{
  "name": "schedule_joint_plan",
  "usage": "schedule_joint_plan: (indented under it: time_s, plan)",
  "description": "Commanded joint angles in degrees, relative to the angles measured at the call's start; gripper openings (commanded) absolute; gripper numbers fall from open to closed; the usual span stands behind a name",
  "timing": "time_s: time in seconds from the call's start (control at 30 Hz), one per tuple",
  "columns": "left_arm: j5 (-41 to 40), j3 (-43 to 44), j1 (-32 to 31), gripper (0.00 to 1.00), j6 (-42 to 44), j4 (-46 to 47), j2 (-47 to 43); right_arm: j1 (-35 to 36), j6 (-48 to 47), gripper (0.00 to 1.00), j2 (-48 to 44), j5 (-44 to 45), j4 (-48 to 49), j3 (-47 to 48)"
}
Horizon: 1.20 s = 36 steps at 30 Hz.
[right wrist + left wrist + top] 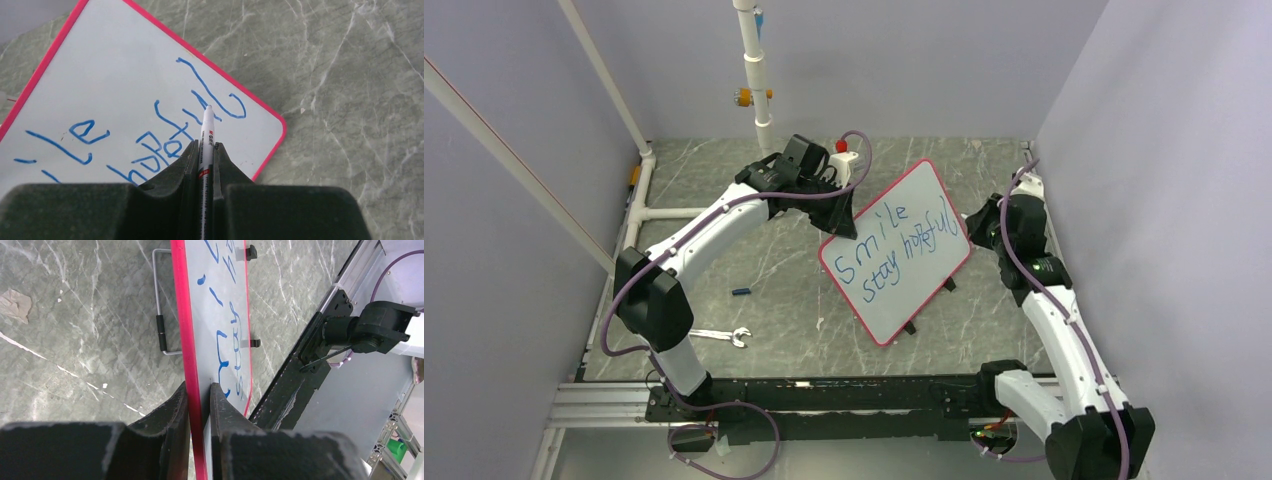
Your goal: Write a sentence on the whiteboard
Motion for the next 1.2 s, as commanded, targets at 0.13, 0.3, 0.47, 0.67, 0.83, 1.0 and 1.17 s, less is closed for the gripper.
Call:
schedule_joint_plan:
  time_s: [0.13,0.3,0.47,0.67,0.83,1.0,1.17]
  plan:
    - [-2.5,0.0,-1.9,0.0,2.1,-1.6,-2.3,0.1,0.0,0.0,-6.7,0.0,-5.0,1.8]
    - [-2.4,-0.8,-2.0,0.0,1.6,-3.6,-2.8,0.1,0.5,0.0,-9.0,-0.7,-5.8,1.4]
    - [-2.7,-3.3,-2.1,0.0,1.2,-5.0,-3.9,0.2,1.2,0.0,-10.7,-2.2,-5.8,0.1]
    - [-5.3,-8.5,-2.2,0.0,-0.5,-2.6,-4.4,0.2,1.4,0.0,-12.6,-2.4,-6.5,-0.9]
    - [-4.5,-9.3,-3.0,0.0,-1.7,-0.7,-3.4,0.1,1.1,0.0,-13.7,-1.9,-7.4,-1.0]
    - [-6.3,-5.0,-3.3,0.01,0.3,-3.3,-0.2,0.1,0.7,0.0,-14.5,-1.4,-8.3,-1.0]
    - [-7.5,-2.3,-3.3,0.08,1.9,-5.7,2.5,0.1,0.3,0.0,-15.3,-0.9,-8.9,-0.9]
